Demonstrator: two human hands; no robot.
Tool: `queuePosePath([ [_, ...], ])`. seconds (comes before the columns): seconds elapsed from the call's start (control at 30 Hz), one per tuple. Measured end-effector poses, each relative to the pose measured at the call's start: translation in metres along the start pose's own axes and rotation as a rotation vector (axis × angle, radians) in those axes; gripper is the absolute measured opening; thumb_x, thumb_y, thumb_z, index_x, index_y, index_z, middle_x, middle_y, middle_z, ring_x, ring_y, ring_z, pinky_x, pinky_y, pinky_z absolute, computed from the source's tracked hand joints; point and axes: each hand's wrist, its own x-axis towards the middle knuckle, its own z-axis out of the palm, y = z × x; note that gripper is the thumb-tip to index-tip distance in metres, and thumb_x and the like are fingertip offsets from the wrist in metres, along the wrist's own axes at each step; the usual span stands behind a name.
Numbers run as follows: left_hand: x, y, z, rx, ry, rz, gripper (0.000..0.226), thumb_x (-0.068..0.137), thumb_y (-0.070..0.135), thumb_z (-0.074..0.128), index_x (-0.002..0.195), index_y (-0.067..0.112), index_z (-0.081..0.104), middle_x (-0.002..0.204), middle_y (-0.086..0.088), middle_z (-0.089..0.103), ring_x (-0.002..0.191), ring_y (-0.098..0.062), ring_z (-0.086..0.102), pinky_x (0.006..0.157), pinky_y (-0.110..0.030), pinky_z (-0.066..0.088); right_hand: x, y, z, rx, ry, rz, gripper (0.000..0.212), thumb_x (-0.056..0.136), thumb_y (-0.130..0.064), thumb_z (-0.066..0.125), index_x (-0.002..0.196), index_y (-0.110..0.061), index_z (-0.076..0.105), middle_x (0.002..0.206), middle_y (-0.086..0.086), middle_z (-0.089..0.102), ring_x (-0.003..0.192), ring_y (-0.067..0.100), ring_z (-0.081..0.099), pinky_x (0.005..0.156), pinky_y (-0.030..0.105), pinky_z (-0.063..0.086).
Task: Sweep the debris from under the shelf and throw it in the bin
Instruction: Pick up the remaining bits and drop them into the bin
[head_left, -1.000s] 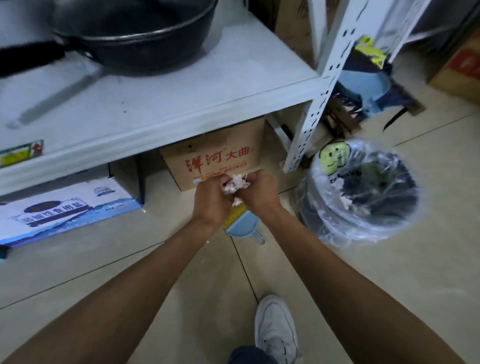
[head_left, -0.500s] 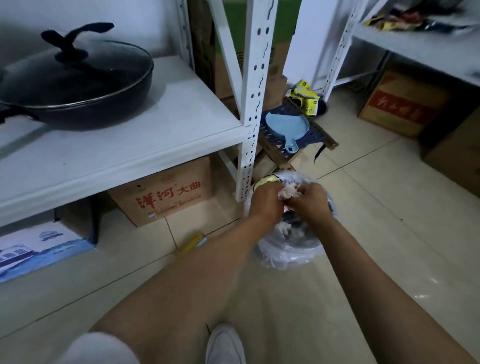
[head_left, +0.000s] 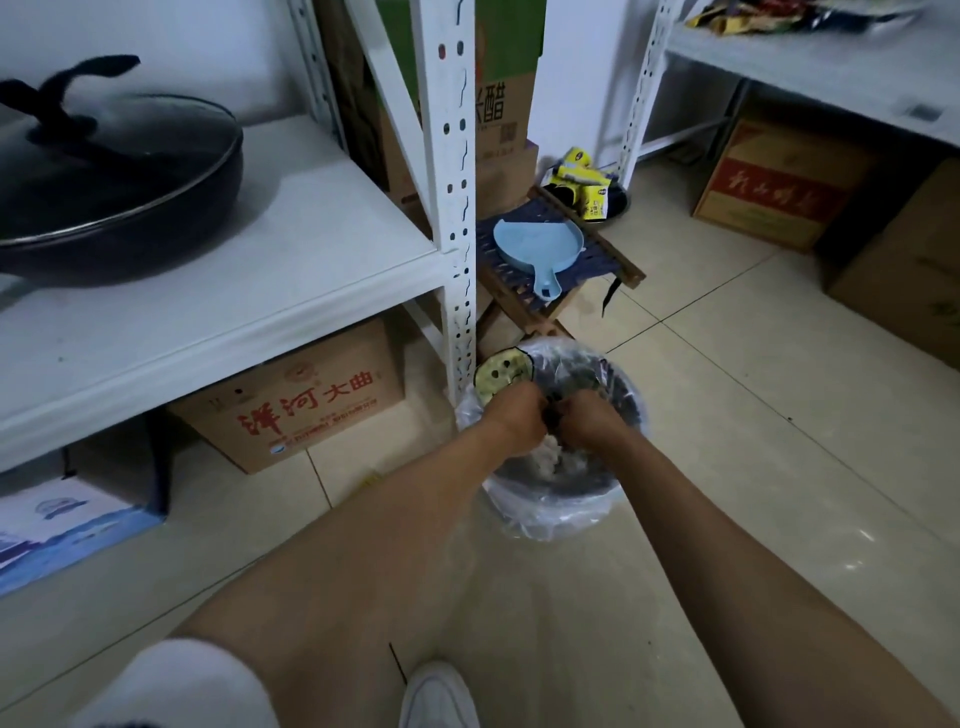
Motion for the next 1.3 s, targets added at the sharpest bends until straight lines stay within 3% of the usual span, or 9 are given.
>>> queuePosePath([
  [0.2, -0.005, -0.001, 0.0, 0.006, 0.107, 0.036, 0.028, 0.088, -0.001, 0.055, 0.109, 0.008, 0.072, 0.117, -0.015, 0.068, 0.109, -0.032, 0.062, 0.092, -0.039, 0.053, -0.006, -0.004, 0.0, -0.074, 0.178, 0.104, 0.02, 0.091, -0.008, 0.052, 0.1, 0.001, 0.067, 0.1, 0.02, 0.07, 0.093, 0.034, 0.068, 0.072, 0.036, 0.053],
  [0.43, -0.013, -0.022, -0.014, -0.062, 0.203, 0.058, 0.023, 0.086, -0.001, 0.058, 0.1, 0.008, 0.074, 0.114, -0.015, 0.068, 0.106, -0.031, 0.062, 0.094, -0.039, 0.052, -0.017, -0.021, 0.014, -0.206, 0.274, 0.174, 0.016, 0.09, -0.007, 0.053, 0.097, -0.003, 0.068, 0.099, 0.017, 0.071, 0.093, 0.034, 0.069, 0.073, 0.041, 0.057],
  [0.57, -0.026, -0.058, -0.043, -0.163, 0.198, 0.07, 0.018, 0.088, -0.002, 0.059, 0.098, 0.003, 0.074, 0.106, -0.016, 0.071, 0.096, -0.028, 0.068, 0.089, -0.036, 0.055, -0.02, -0.051, 0.029, -0.161, 0.355, 0.099, 0.017, 0.091, -0.011, 0.053, 0.097, -0.007, 0.069, 0.093, 0.015, 0.071, 0.084, 0.033, 0.07, 0.07, 0.042, 0.06],
  [0.67, -0.048, -0.098, -0.067, -0.177, 0.208, 0.061, 0.016, 0.087, -0.004, 0.058, 0.092, 0.001, 0.072, 0.093, -0.016, 0.073, 0.08, -0.025, 0.07, 0.077, -0.036, 0.06, -0.025, -0.08, 0.048, -0.109, 0.354, -0.053, 0.022, 0.089, -0.012, 0.053, 0.101, -0.017, 0.071, 0.103, 0.013, 0.071, 0.089, 0.033, 0.069, 0.077, 0.043, 0.059],
  [0.77, -0.078, -0.159, -0.077, -0.213, 0.223, -0.053, 0.015, 0.087, -0.006, 0.057, 0.085, 0.002, 0.07, 0.085, -0.018, 0.072, 0.069, -0.025, 0.069, 0.072, -0.039, 0.062, -0.036, -0.109, 0.08, -0.096, 0.298, -0.192, 0.025, 0.088, -0.012, 0.052, 0.103, -0.017, 0.071, 0.106, 0.011, 0.071, 0.096, 0.032, 0.068, 0.079, 0.034, 0.053],
  [0.87, -0.112, -0.211, -0.075, -0.169, 0.231, -0.202, 0.016, 0.086, -0.004, 0.057, 0.088, 0.002, 0.072, 0.086, -0.017, 0.073, 0.076, -0.028, 0.07, 0.076, -0.038, 0.059, -0.051, -0.131, 0.125, -0.138, 0.139, -0.296, 0.024, 0.09, -0.01, 0.053, 0.108, -0.016, 0.069, 0.111, 0.007, 0.07, 0.101, 0.025, 0.067, 0.079, 0.025, 0.048],
  [0.97, -0.145, -0.252, -0.062, -0.178, 0.24, -0.309, 0.018, 0.085, -0.003, 0.056, 0.088, 0.005, 0.072, 0.085, -0.014, 0.074, 0.07, -0.023, 0.068, 0.072, -0.032, 0.057, -0.065, -0.141, 0.176, -0.125, 0.005, -0.326, 0.028, 0.088, -0.007, 0.051, 0.107, -0.016, 0.07, 0.113, 0.009, 0.069, 0.101, 0.026, 0.066, 0.082, 0.03, 0.05],
  [1.13, -0.178, -0.312, -0.017, -0.246, 0.289, -0.444, 0.019, 0.082, -0.005, 0.06, 0.079, 0.008, 0.073, 0.078, -0.011, 0.072, 0.069, -0.026, 0.071, 0.07, -0.041, 0.062, -0.074, -0.138, 0.255, -0.169, -0.25, -0.335, 0.027, 0.092, -0.008, 0.047, 0.112, -0.009, 0.066, 0.115, 0.013, 0.067, 0.108, 0.029, 0.062, 0.088, 0.03, 0.048],
  [1.3, -0.185, -0.348, 0.027, -0.287, 0.296, -0.519, 0.022, 0.081, -0.001, 0.058, 0.072, 0.013, 0.071, 0.07, -0.01, 0.071, 0.061, -0.024, 0.071, 0.063, -0.041, 0.062, -0.065, -0.118, 0.314, -0.225, -0.313, -0.373, 0.03, 0.094, -0.006, 0.046, 0.119, -0.007, 0.063, 0.125, 0.011, 0.063, 0.119, 0.024, 0.056, 0.099, 0.028, 0.043],
])
